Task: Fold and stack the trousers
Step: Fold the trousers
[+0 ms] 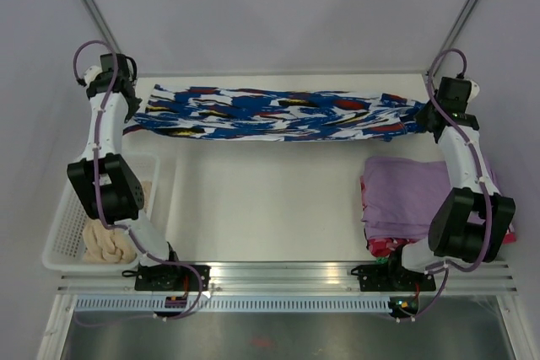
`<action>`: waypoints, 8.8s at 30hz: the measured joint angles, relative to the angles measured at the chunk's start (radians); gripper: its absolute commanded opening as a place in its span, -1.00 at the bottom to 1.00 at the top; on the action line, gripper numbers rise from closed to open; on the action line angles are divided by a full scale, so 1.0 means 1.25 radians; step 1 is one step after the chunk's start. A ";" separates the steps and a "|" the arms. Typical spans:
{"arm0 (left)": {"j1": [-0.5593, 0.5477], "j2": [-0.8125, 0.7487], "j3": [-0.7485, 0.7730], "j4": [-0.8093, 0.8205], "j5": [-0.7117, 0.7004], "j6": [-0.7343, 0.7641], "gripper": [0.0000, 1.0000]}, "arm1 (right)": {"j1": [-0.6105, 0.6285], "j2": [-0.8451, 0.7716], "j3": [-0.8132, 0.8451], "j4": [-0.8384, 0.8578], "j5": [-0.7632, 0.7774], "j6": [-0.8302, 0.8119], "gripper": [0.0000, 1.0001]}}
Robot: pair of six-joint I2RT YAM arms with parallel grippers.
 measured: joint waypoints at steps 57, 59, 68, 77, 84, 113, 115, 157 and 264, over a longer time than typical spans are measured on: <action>-0.060 0.531 0.522 0.002 -0.127 -0.139 0.75 | -0.003 0.727 0.658 0.061 -0.181 -0.025 0.70; -0.059 0.531 0.522 0.025 -0.111 -0.139 0.77 | -0.005 0.724 0.649 0.103 -0.202 -0.014 0.78; -0.060 0.482 0.474 0.027 -0.026 -0.136 0.81 | -0.006 0.708 0.655 0.171 -0.292 0.020 0.82; -0.060 0.181 0.164 -0.110 -0.032 -0.226 0.87 | 0.008 0.489 0.465 0.191 -0.325 -0.005 0.82; -0.059 0.157 0.093 -0.149 -0.019 -0.296 0.79 | 0.024 0.460 0.425 0.187 -0.338 -0.012 0.82; -0.059 0.325 -0.027 0.238 0.170 -0.399 0.03 | 0.037 0.546 0.497 0.128 -0.328 -0.026 0.83; -0.059 0.326 -0.027 0.254 0.169 -0.398 0.02 | 0.037 0.546 0.498 0.128 -0.328 -0.026 0.83; -0.062 0.384 0.241 0.100 0.064 -0.216 -0.35 | 0.060 0.546 0.498 0.092 -0.304 -0.034 0.83; 0.081 0.267 -0.109 0.609 0.189 -0.276 -0.95 | 0.100 0.578 0.490 0.075 -0.305 -0.018 0.86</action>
